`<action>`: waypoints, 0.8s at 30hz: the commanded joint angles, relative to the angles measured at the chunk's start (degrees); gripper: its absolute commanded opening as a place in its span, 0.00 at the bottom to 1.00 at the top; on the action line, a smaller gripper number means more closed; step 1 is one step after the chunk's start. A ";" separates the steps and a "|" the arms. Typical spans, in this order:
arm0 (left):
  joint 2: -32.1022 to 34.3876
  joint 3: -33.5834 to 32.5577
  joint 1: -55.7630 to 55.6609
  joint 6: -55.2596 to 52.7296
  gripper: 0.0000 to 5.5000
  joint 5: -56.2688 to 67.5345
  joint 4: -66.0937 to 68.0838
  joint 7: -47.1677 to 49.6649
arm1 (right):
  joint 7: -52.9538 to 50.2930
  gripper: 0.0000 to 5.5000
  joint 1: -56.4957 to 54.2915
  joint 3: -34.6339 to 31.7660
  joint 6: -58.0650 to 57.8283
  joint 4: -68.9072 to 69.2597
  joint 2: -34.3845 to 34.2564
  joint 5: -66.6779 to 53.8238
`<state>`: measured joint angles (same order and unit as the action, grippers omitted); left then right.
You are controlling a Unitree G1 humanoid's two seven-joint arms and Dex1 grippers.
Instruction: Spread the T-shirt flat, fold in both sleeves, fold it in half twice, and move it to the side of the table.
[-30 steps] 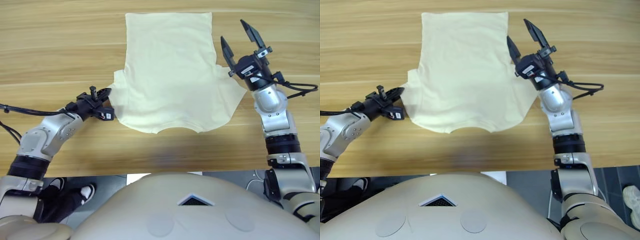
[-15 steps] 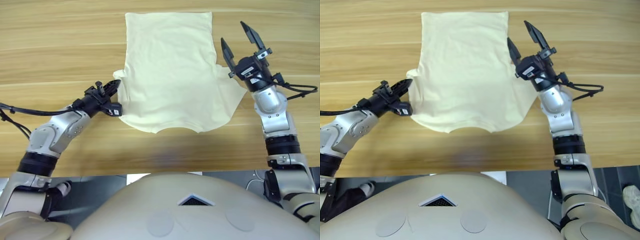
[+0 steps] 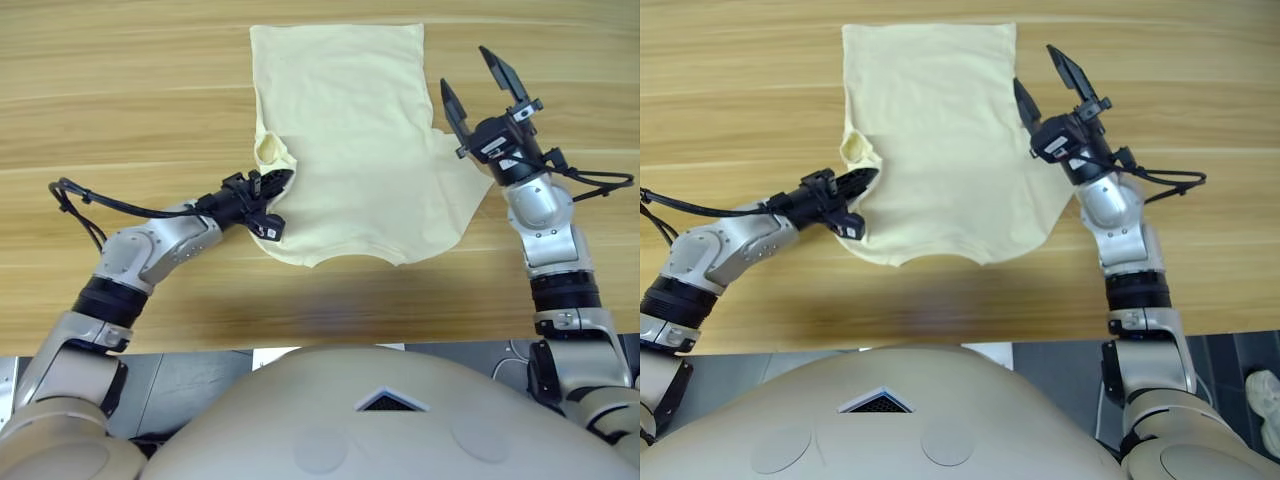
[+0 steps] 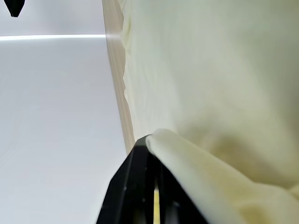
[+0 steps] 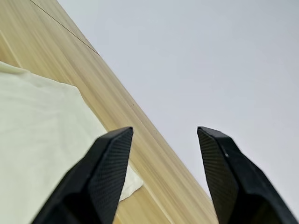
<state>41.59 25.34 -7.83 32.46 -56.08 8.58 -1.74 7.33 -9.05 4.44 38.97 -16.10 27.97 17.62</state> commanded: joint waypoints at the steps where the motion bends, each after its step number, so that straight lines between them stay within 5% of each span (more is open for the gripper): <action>1: -0.94 0.55 -2.22 -0.02 0.00 -0.65 1.27 0.93 | -0.47 0.47 0.62 0.05 0.19 -0.53 -0.19 0.61; 7: -2.13 1.36 -2.78 -0.12 0.00 0.64 2.35 -0.31 | -0.52 0.47 0.79 0.44 0.25 -0.70 -0.57 0.77; 24: -6.40 -0.52 -2.24 0.54 0.51 8.80 1.30 -0.25 | -0.56 0.47 0.88 1.11 0.82 -1.65 -0.73 1.04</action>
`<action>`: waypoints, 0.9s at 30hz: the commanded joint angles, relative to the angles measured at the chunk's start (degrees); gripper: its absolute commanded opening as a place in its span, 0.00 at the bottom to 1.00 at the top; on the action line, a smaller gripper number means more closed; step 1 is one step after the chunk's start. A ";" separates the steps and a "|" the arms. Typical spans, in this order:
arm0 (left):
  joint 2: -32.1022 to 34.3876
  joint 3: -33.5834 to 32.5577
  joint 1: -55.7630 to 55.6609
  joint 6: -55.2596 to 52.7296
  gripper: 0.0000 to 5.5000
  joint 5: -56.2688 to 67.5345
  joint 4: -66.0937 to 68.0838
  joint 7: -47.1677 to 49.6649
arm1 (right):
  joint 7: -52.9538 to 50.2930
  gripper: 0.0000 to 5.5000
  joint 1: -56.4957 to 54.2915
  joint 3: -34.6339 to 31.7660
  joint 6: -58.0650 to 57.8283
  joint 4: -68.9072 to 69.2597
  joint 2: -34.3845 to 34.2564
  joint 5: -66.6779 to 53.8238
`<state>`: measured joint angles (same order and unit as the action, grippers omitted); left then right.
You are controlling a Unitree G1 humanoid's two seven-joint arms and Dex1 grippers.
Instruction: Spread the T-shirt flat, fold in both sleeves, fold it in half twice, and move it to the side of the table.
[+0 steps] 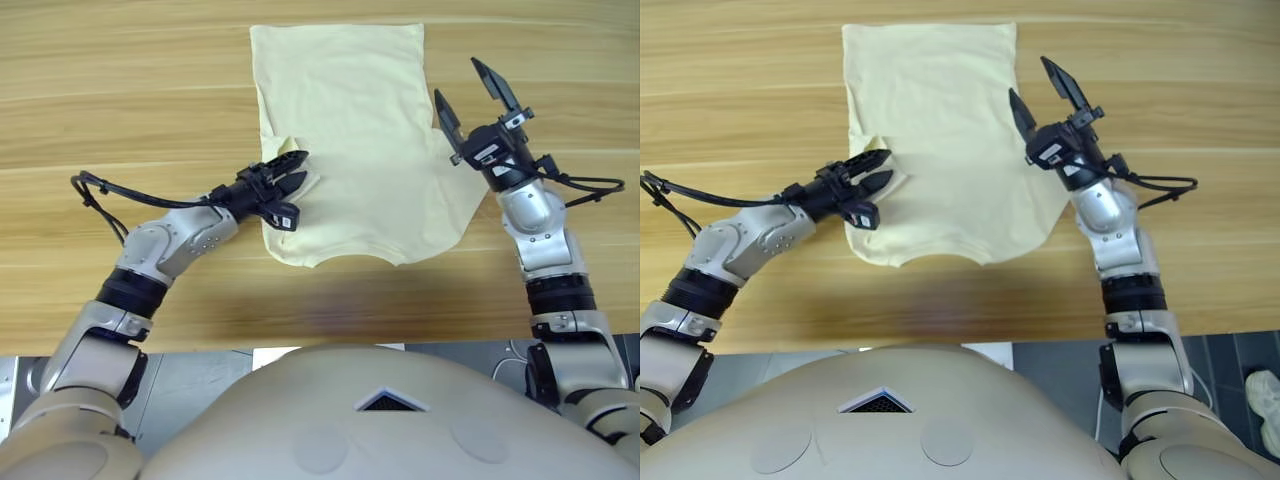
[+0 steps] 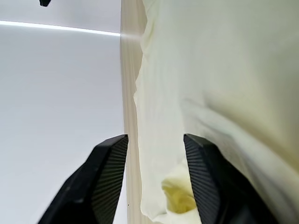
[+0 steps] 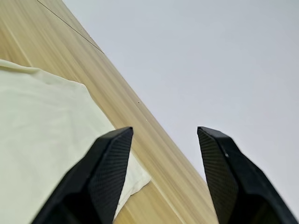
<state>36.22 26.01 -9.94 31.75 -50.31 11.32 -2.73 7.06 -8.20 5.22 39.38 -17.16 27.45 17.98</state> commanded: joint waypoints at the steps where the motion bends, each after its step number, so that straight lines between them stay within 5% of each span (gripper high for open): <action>1: -1.79 -2.08 1.18 2.64 0.51 7.76 -2.79 0.33 | -0.36 0.47 0.09 0.32 0.46 -0.63 -0.23 0.71; 10: -0.76 -9.68 13.22 9.00 0.51 41.75 -3.90 -9.03 | -0.32 0.47 0.42 -0.13 0.41 -0.34 0.15 0.66; 16: 0.54 -17.30 13.61 7.91 0.51 39.23 6.19 -6.88 | -0.18 0.47 0.39 -0.64 0.55 -0.42 0.72 0.58; 27: -3.22 -10.05 16.61 13.63 0.51 37.56 4.68 -14.95 | -1.54 0.47 1.31 -5.64 0.66 -1.06 3.89 -0.07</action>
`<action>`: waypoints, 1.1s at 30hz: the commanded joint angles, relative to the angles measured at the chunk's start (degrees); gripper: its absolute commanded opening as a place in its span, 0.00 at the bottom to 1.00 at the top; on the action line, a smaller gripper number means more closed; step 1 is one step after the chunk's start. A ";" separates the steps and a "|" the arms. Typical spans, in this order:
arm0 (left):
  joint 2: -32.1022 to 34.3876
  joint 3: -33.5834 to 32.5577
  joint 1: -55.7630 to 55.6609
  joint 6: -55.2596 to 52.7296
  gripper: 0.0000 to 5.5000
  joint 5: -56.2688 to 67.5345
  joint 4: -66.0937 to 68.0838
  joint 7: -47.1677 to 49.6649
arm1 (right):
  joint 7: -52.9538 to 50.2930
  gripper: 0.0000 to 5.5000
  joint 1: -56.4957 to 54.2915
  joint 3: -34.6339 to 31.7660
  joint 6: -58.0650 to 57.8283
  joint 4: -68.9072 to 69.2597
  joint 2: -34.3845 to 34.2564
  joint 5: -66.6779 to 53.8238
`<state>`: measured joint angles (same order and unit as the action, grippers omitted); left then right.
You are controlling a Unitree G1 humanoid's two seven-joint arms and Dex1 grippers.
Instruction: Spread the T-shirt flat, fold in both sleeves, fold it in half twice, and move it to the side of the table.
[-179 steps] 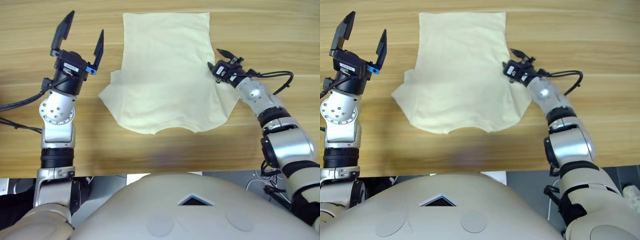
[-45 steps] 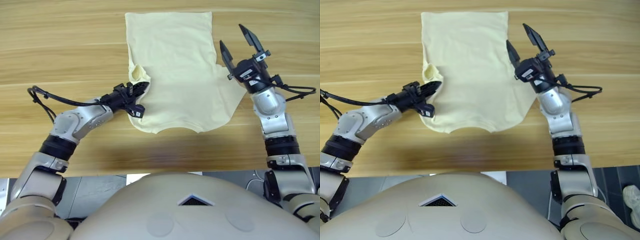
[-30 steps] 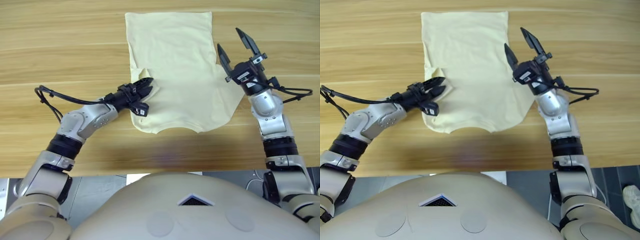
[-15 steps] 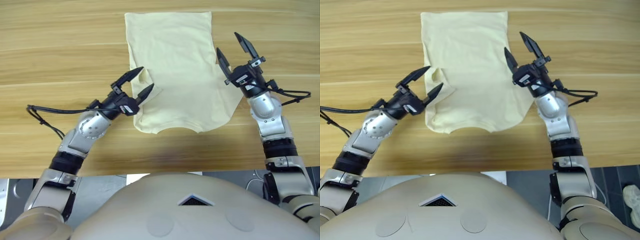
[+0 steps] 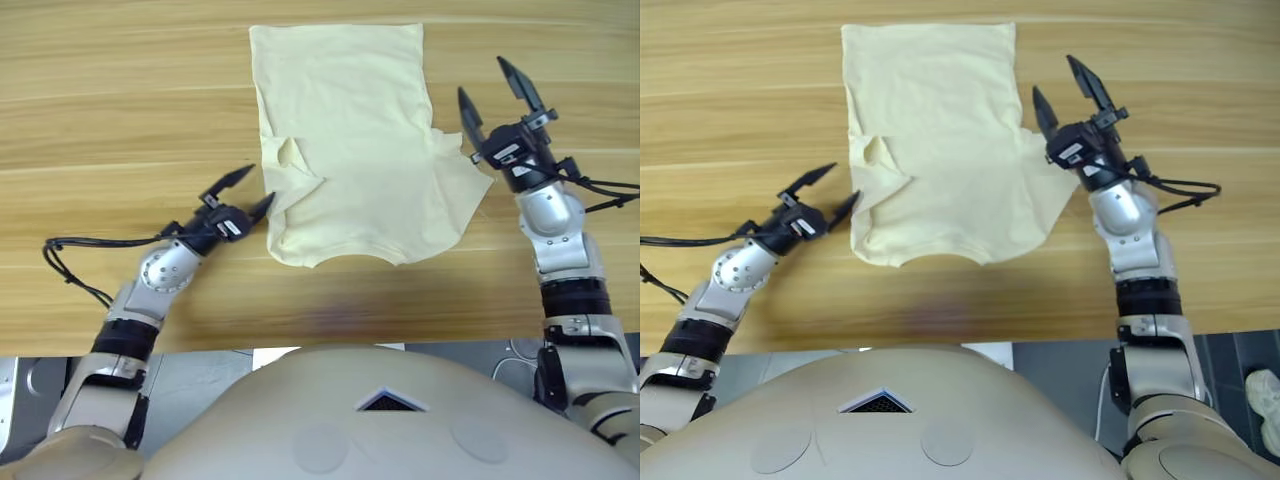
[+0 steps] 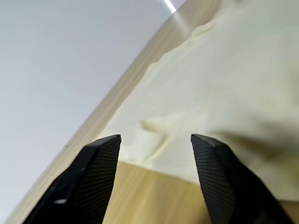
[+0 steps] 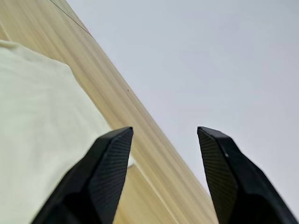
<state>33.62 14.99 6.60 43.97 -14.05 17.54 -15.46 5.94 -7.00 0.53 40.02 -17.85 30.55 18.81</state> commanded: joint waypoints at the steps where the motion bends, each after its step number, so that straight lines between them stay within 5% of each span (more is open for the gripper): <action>1: -0.87 1.72 0.12 1.52 0.51 1.33 -1.61 -3.27 | -0.47 0.47 0.20 -1.15 0.00 -0.31 0.85 -0.89; 17: 2.01 3.59 3.21 -2.52 0.51 -0.91 -2.82 -11.02 | -1.25 0.47 1.34 -2.87 -0.21 -0.19 2.44 0.30; 26: 1.50 3.37 6.10 1.67 0.51 10.70 -10.14 -13.82 | -0.53 0.47 11.39 -18.09 -1.59 5.64 15.72 0.01; 33: 3.09 3.06 9.04 2.25 0.51 24.95 -23.41 -18.82 | 11.73 0.47 26.67 -5.13 -6.23 5.36 23.02 17.03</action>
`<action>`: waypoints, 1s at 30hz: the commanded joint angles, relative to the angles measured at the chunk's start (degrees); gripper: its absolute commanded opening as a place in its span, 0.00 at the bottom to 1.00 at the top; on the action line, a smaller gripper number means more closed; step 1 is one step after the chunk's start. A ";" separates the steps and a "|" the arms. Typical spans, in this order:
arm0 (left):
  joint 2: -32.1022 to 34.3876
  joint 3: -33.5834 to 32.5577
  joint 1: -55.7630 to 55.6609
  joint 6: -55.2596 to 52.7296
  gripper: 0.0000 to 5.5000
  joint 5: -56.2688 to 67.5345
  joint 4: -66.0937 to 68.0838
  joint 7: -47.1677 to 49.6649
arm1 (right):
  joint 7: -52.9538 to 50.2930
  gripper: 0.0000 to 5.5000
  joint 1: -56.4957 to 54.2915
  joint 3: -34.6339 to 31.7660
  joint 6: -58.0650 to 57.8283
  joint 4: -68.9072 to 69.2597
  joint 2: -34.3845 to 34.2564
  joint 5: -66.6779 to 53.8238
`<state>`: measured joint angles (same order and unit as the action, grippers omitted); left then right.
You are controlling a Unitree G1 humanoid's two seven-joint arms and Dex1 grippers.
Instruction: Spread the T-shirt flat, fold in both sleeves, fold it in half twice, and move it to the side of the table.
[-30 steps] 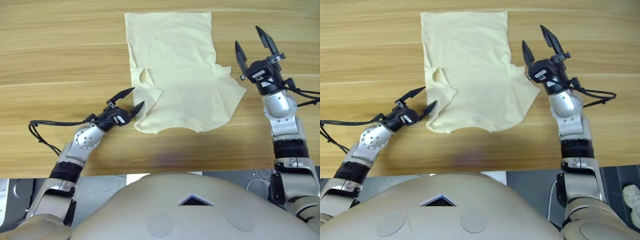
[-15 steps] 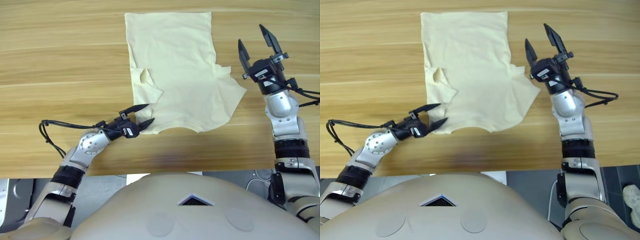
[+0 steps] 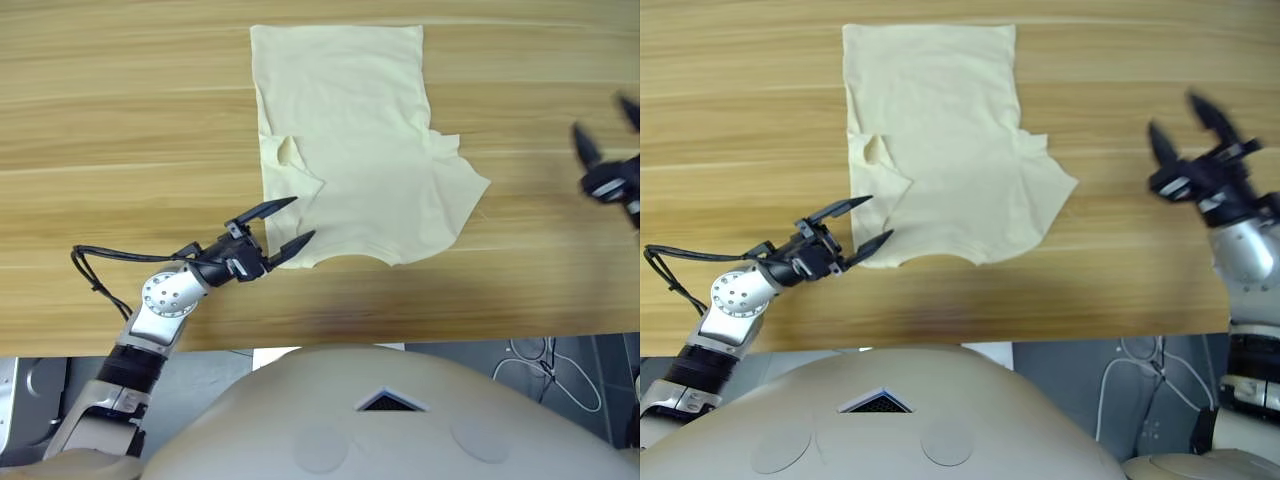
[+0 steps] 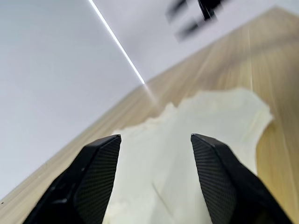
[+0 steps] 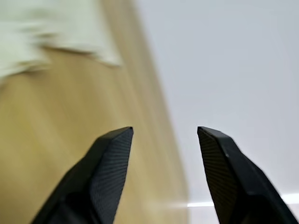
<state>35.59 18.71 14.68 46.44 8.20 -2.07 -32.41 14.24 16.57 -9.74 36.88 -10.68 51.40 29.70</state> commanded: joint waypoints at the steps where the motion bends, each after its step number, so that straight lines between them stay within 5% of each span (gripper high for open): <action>1: 1.10 -1.04 1.12 -0.33 0.51 3.05 -4.38 -2.09 | 3.65 0.47 2.52 6.19 -3.86 -2.32 2.19 7.21; 11: -6.03 -12.81 -1.75 -4.06 0.51 4.99 -3.99 6.13 | -0.43 0.47 -8.39 16.09 -7.41 -5.20 -0.94 13.64; 27: -11.01 -14.09 -2.97 -3.61 0.51 -1.66 -0.94 6.30 | -8.06 0.47 -18.24 25.45 -7.24 -13.77 -2.58 15.26; 30: -11.12 -13.75 -2.93 -3.43 0.52 -2.06 -0.94 5.66 | -8.60 0.37 -18.19 25.75 -6.97 -14.20 -2.22 14.92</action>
<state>24.35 4.23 11.56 42.69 6.97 -3.24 -25.80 4.35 -3.12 14.35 30.02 -23.04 48.44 43.90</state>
